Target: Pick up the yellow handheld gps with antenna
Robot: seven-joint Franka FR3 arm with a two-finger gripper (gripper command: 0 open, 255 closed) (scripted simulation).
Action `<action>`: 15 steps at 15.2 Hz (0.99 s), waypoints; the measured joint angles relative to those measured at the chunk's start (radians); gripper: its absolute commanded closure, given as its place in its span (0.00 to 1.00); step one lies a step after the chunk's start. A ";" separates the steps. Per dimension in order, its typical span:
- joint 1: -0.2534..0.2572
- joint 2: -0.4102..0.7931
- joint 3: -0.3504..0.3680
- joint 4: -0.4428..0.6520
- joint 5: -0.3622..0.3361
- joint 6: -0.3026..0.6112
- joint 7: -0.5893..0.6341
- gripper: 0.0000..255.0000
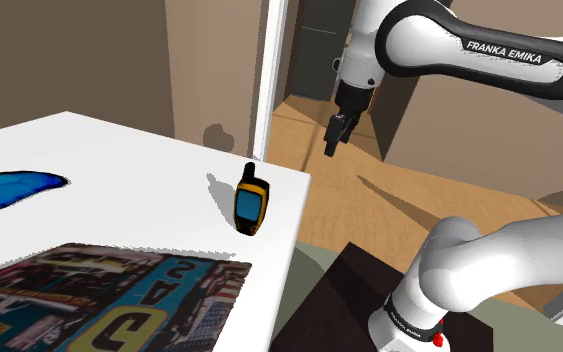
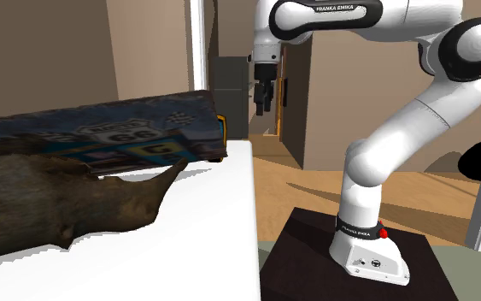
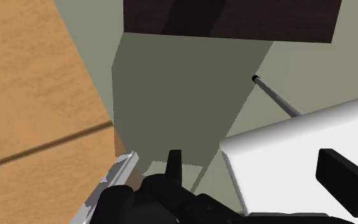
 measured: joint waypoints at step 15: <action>-0.160 0.133 0.491 0.332 0.081 -0.245 0.802 0.00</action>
